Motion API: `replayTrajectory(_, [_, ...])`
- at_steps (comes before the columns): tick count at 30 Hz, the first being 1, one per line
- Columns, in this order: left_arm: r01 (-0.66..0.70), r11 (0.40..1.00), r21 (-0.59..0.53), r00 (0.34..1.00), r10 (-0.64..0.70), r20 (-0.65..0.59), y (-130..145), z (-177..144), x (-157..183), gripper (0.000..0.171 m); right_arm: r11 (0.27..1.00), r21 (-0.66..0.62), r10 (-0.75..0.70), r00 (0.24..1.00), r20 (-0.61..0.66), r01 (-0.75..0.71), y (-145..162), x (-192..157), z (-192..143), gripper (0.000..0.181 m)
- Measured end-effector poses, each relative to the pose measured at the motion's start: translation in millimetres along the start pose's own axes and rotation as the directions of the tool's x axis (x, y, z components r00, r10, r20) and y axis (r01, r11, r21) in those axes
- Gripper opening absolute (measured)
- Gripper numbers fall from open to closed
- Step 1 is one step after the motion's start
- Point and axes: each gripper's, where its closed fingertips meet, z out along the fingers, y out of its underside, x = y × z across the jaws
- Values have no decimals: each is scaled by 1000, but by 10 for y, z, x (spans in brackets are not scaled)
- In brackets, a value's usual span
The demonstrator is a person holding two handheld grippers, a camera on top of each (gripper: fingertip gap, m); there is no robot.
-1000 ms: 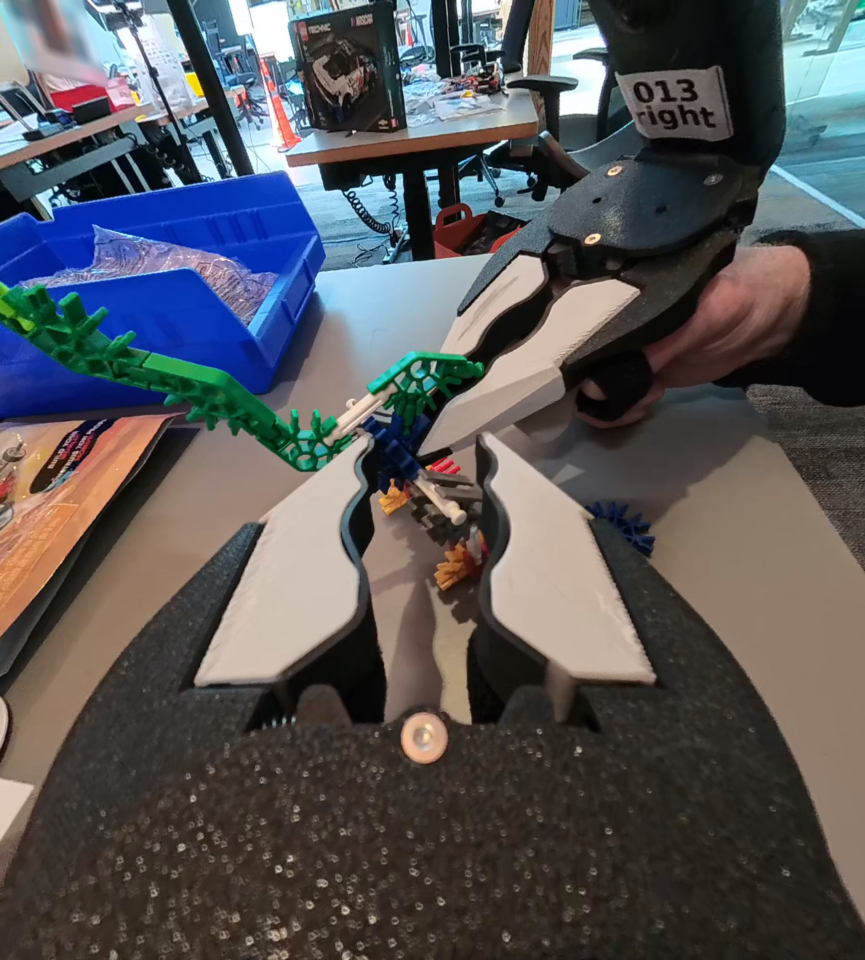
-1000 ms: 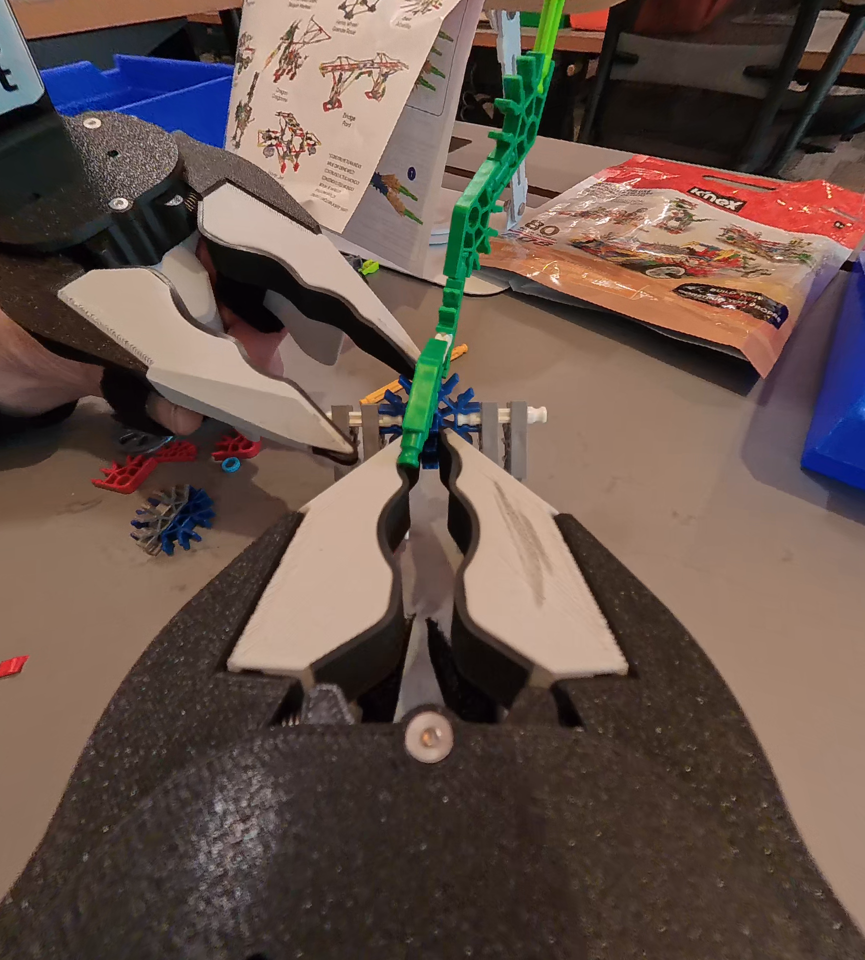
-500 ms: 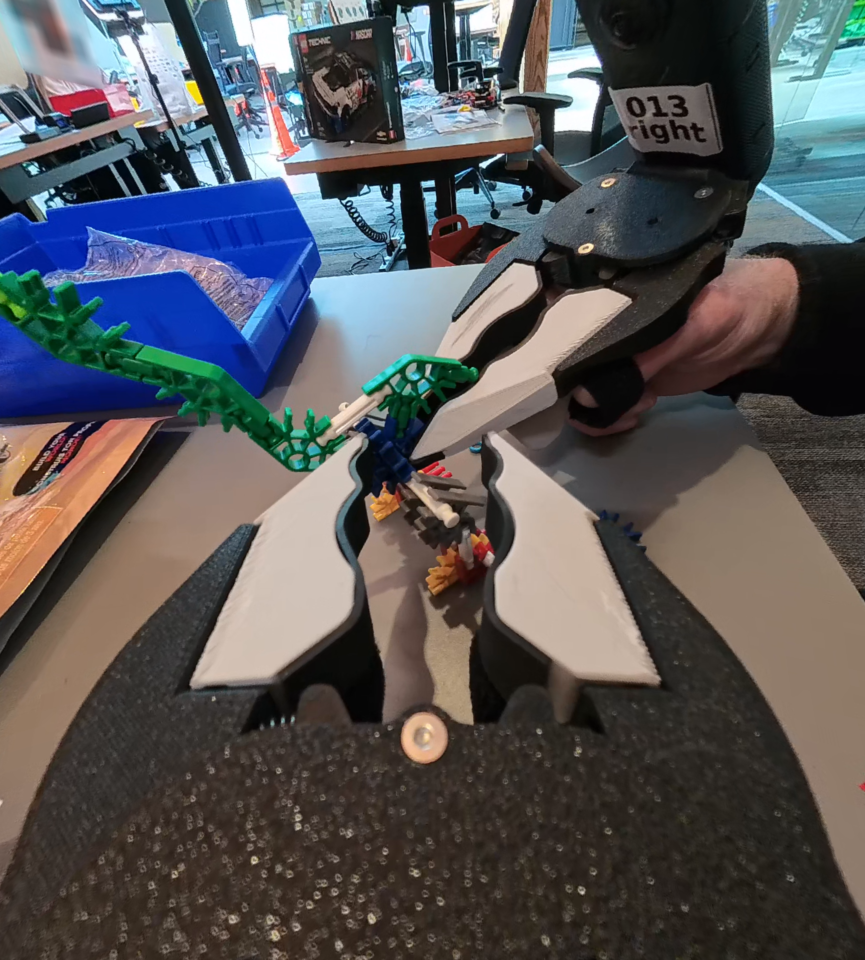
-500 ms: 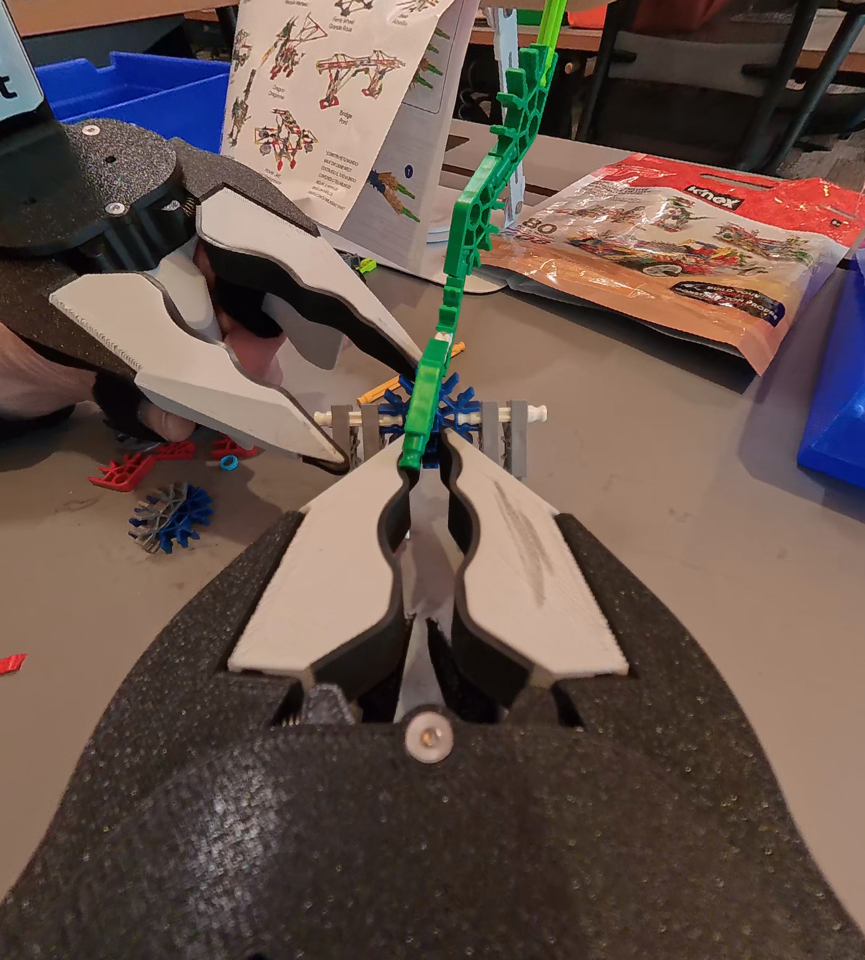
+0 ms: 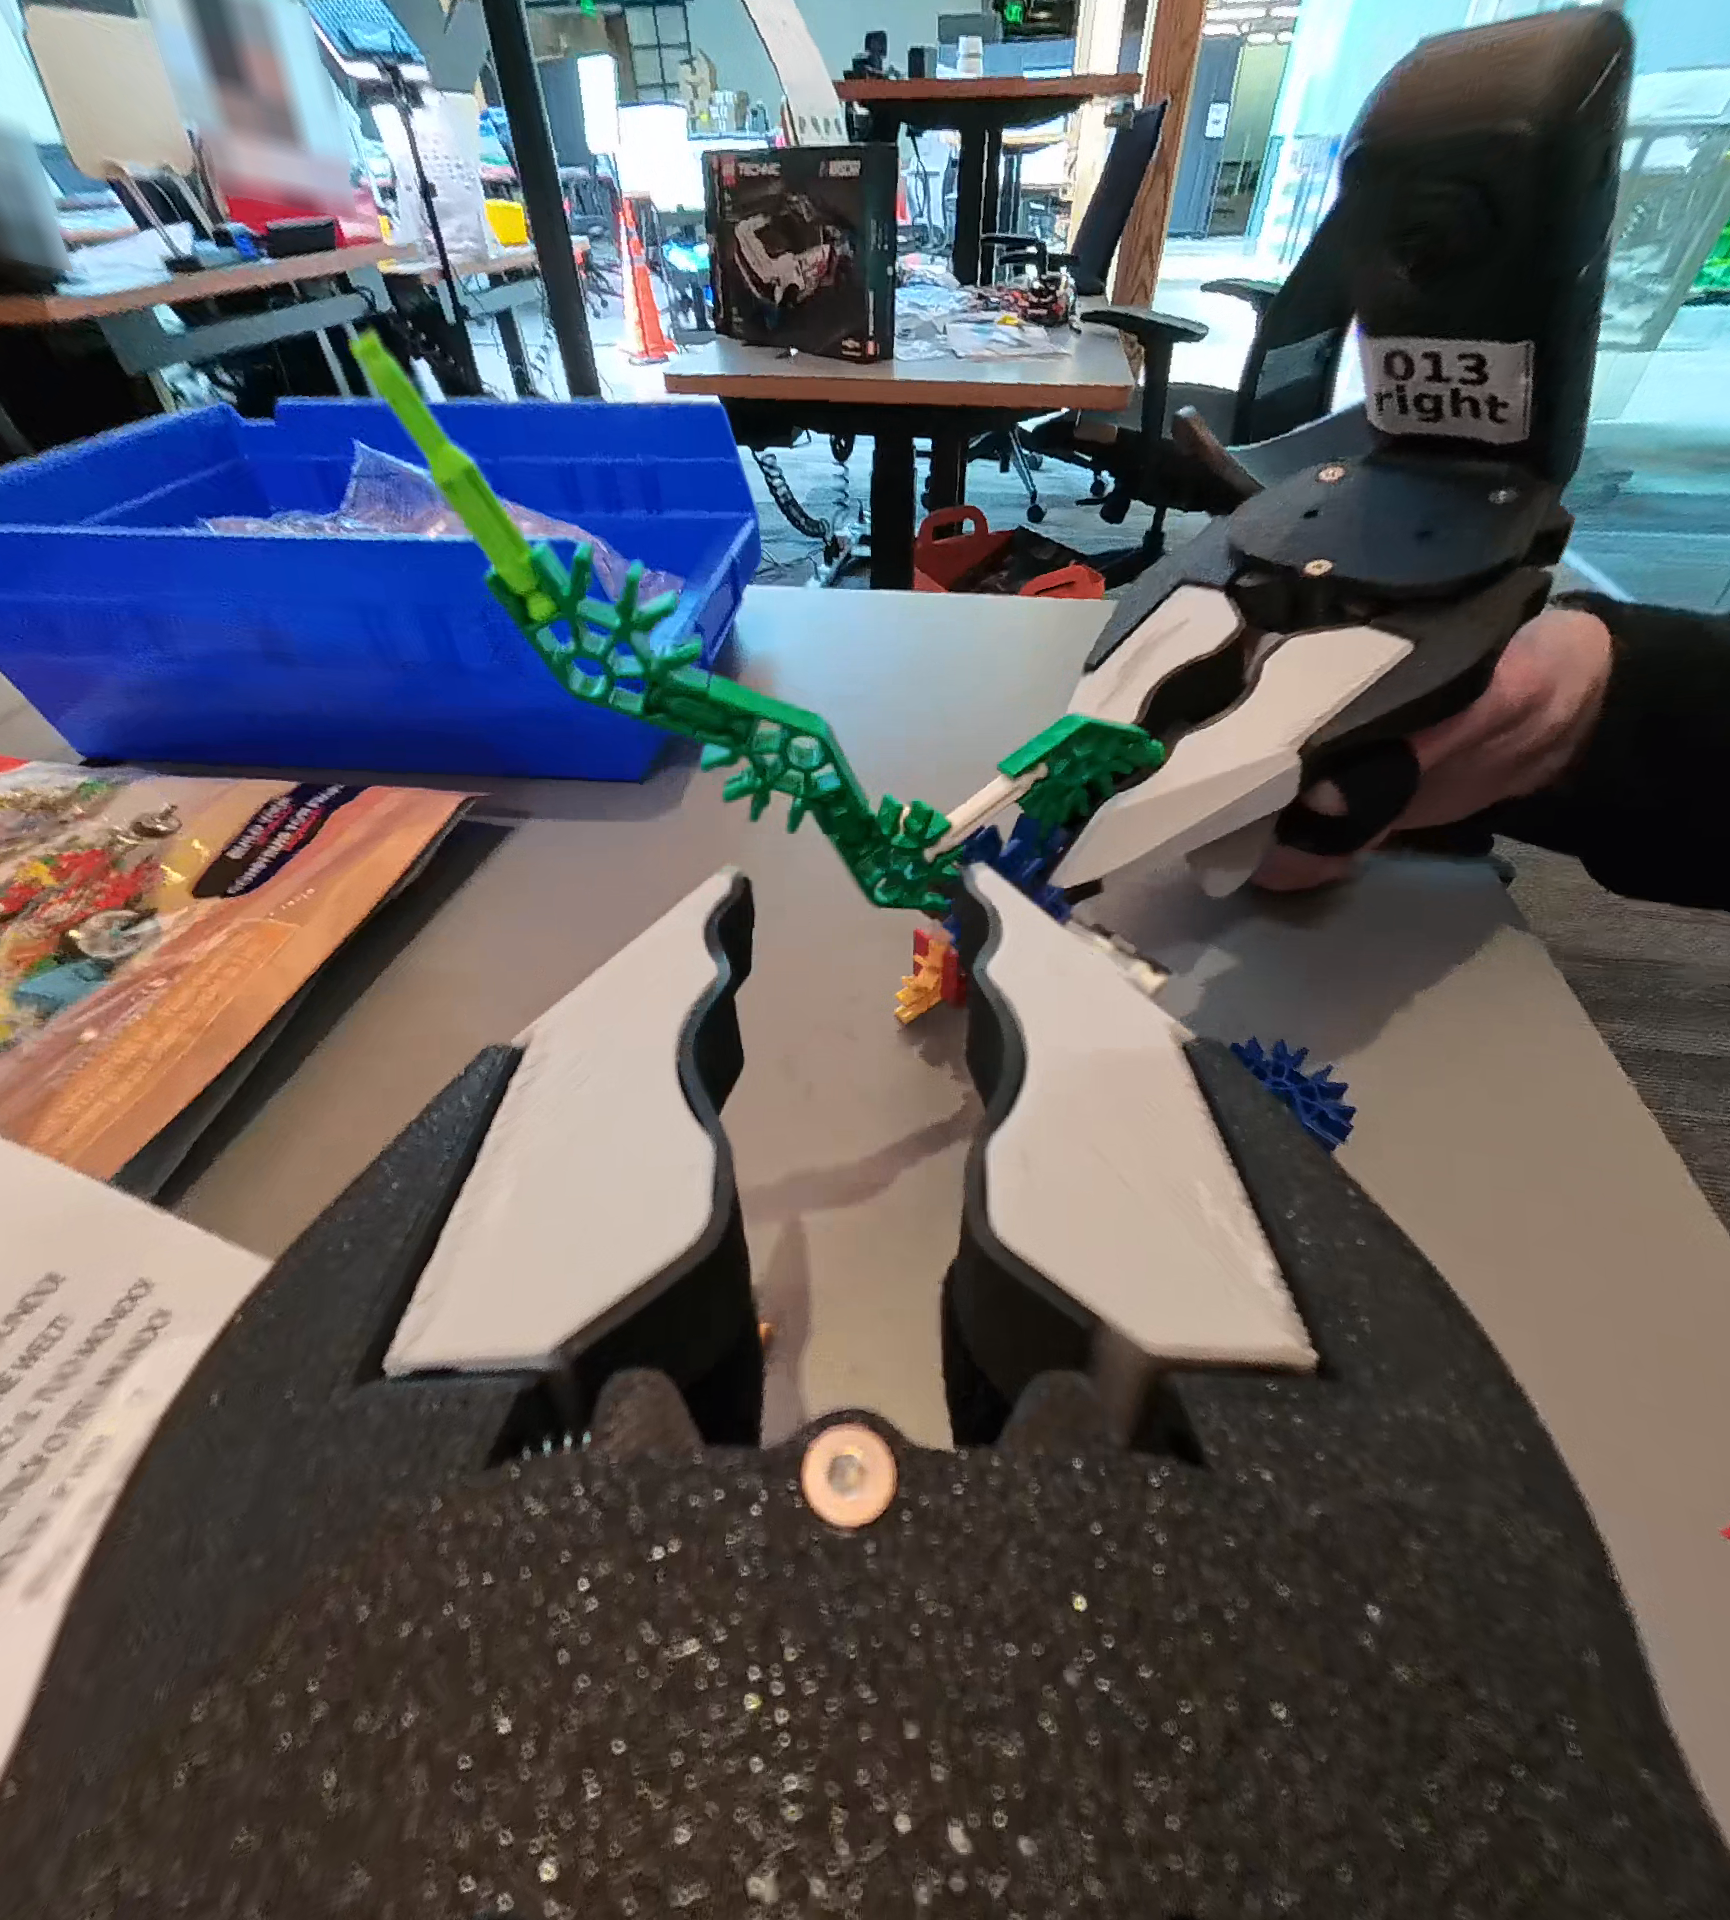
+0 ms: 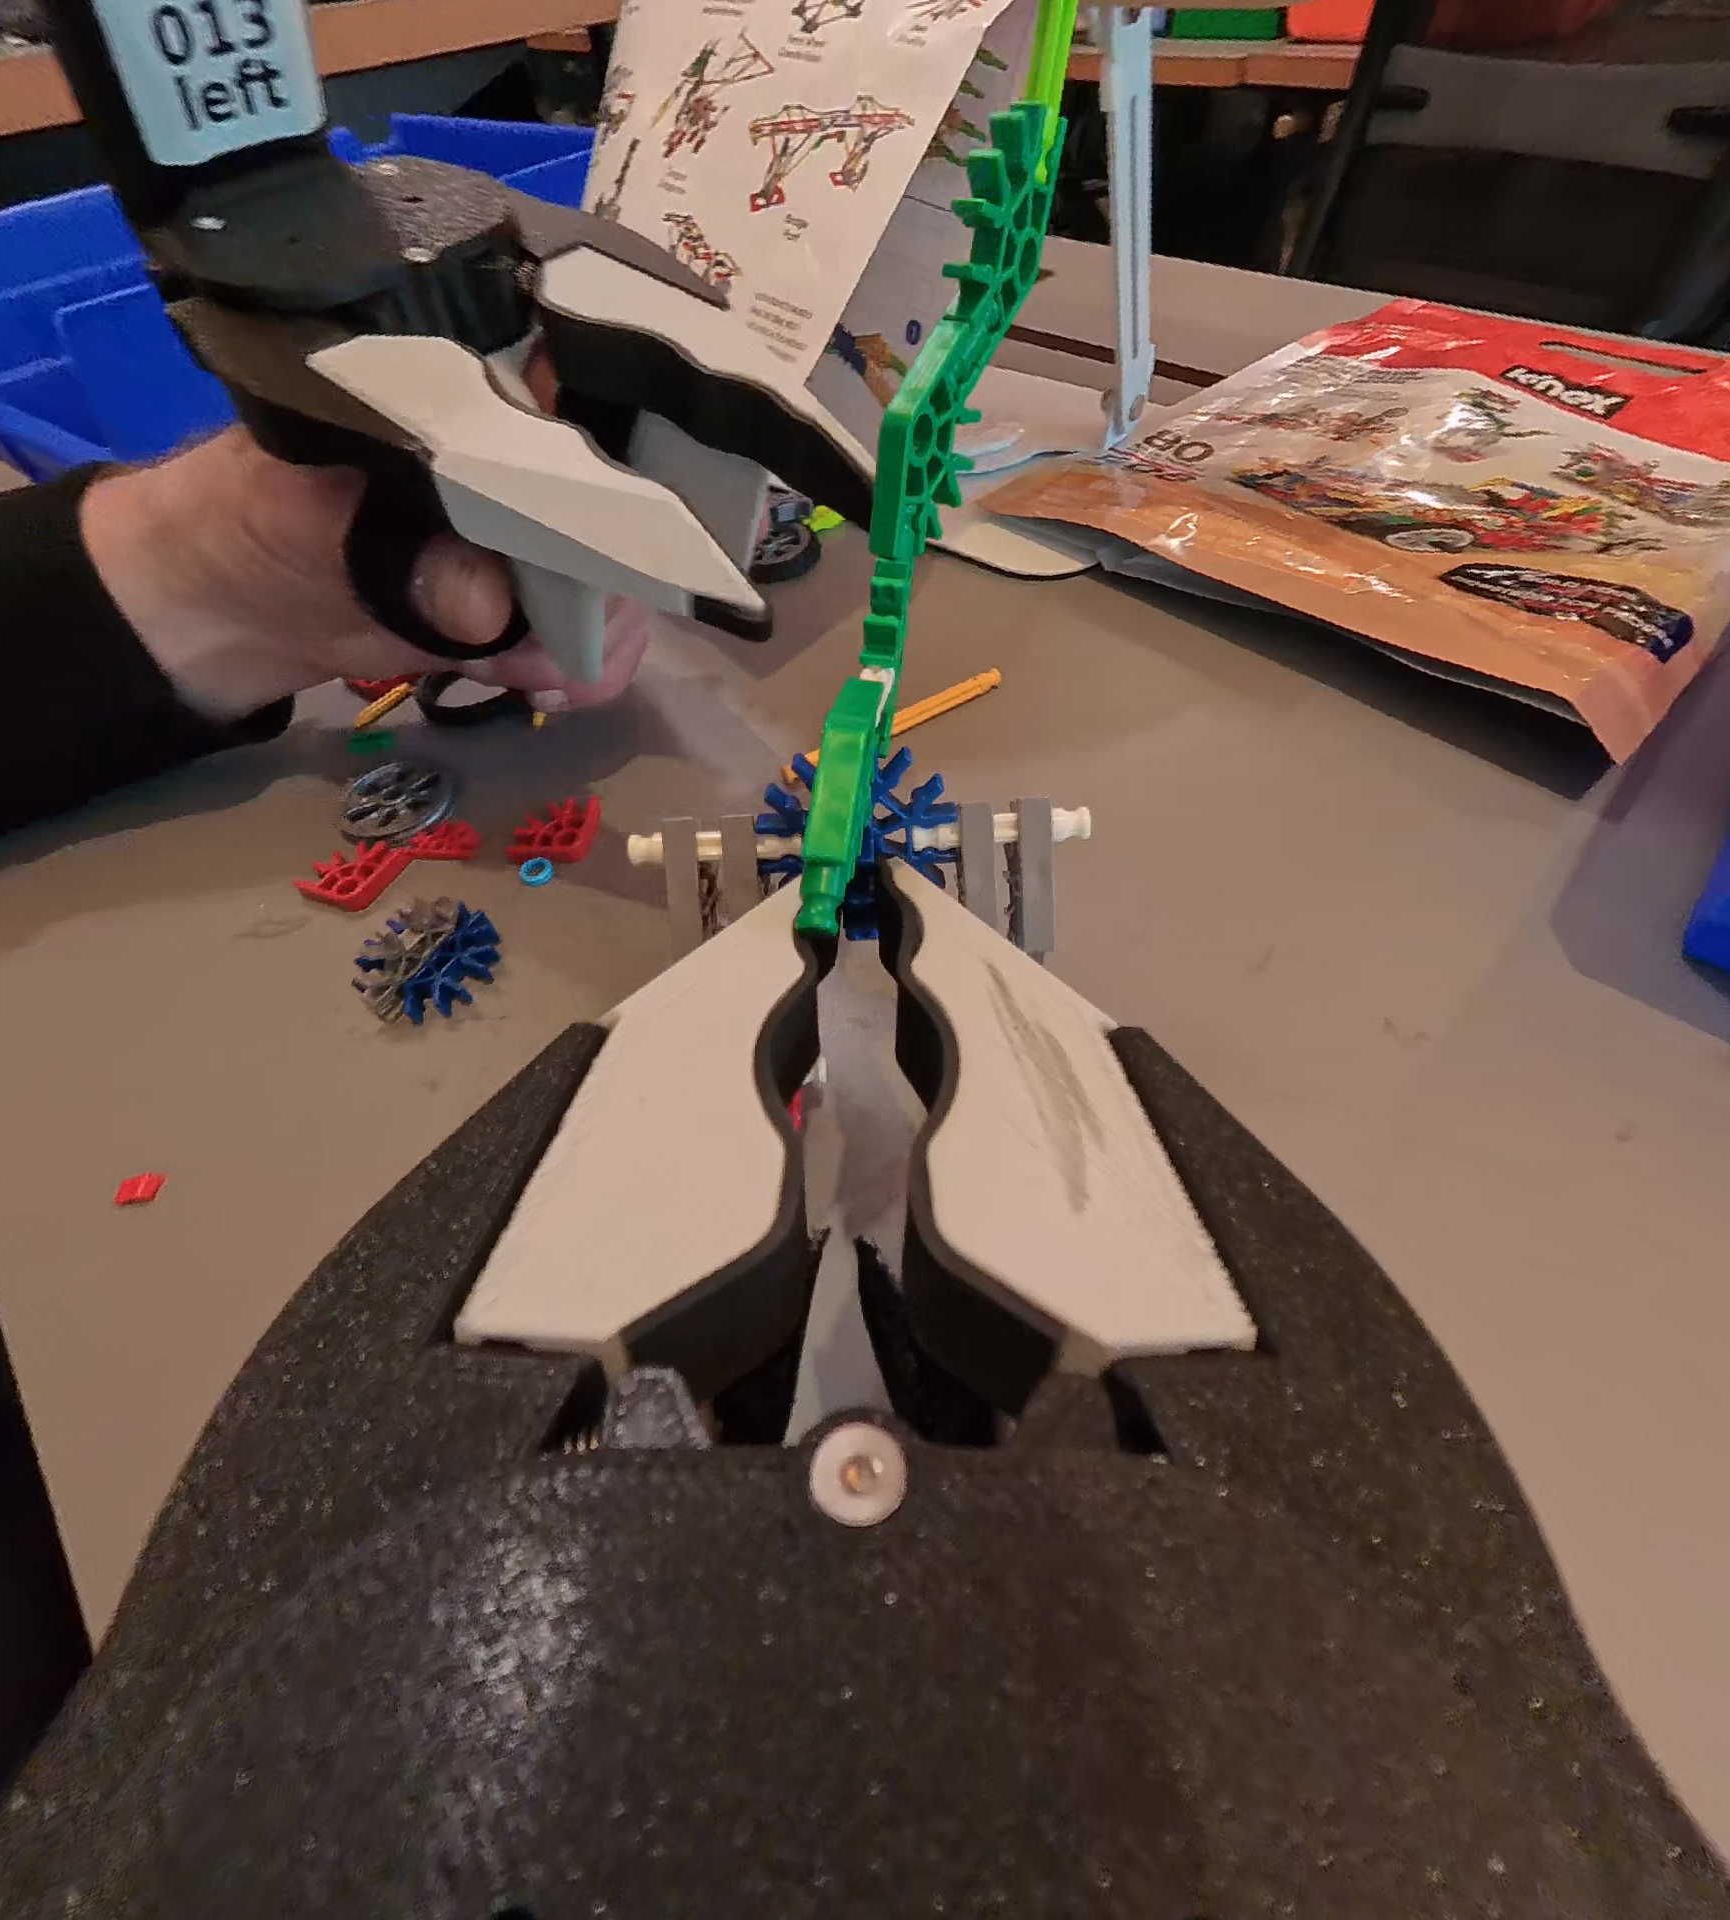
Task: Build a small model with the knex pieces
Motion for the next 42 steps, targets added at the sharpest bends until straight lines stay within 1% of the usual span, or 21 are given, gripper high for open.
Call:
replayTrajectory(2, [29, 999, -16, 999, -29, -27, 58, 71, 38, 42, 1000, -3, -8, 999, 43, 9, 13, -33, -29, 6])
replayTrajectory(4, [62, 998, -4, 996, -62, -63, 55, 135, 93, 41, 1000, -6, -10, 997, 74, 11, 23, -54, -53, 6])
replayTrajectory(7, [97, 995, 20, 990, -94, -108, -5, 185, 163, 30, 1000, -7, -17, 996, 88, 18, 30, -58, -73, 6])
replayTrajectory(8, [96, 995, 19, 989, -93, -111, -4, 194, 167, 29, 1000, -7, -19, 996, 88, 20, 33, -58, -80, 6])
replayTrajectory(12, [107, 994, 27, 985, -103, -139, -12, 174, 195, 23, 1000, -7, -24, 997, 72, 24, 45, -52, -111, 6])
replayTrajectory(15, [97, 995, 23, 986, -93, -141, -9, 179, 216, 22, 1000, -3, -24, 997, 71, 25, 48, -56, -139, 8])
replayTrajectory(17, [92, 995, 23, 986, -88, -140, -12, 178, 219, 21, 1000, -17, -19, 998, 67, 20, 79, -53, -165, 19])
replayTrajectory(18, [92, 995, 25, 987, -88, -137, -13, 174, 212, 21, 1000, -17, -19, 998, 57, 20, 88, -39, -188, 19])
replayTrajectory(20, [99, 995, 28, 986, -94, -137, -15, 166, 201, 17, 1000, 9, -16, 999, 38, 16, 59, -19, -242, 19])
replayTrajectory(25, [97, 995, 15, 986, -94, -141, 19, 183, 210, 17, 998, 31, -60, 998, -35, 61, -24, 12, -304, 19])
replayTrajectory(28, [100, 995, 21, 984, -95, -150, 14, 187, 225, 15, 997, 53, -50, 998, -45, 53, -120, 40, -322, 19])
replayTrajectory(29, [97, 995, 25, 984, -92, -151, 4, 188, 231, 15, 998, 36, -54, 998, -42, 55, -106, 47, -307, 10])
replayTrajectory(30, [95, 995, 28, 984, -89, -157, -6, 192, 245, 16, 998, 23, -61, 997, -37, 62, -86, 49, -288, 7])
replayTrajectory(33, [75, 997, -3, 985, -75, -154, 45, 236, 269, 20, 999, 24, -38, 999, -11, 38, -86, 39, -266, 6])
replayTrajectory(36, [78, 996, -31, 983, -82, -165, 92, 277, 305, 30, 999, 39, -3, 1000, 10, 3, -80, 36, -279, 6])
replayTrajectory(38, [89, 996, -31, 977, -93, -191, 70, 313, 347, 32, 998, 57, 37, 999, 40, -39, -71, 27, -294, 6])
replayTrajectory(42, [63, 996, -60, 974, -74, -216, 100, 414, 446, 32, 991, 87, 94, 993, 78, -100, -67, 43, -317, 7])
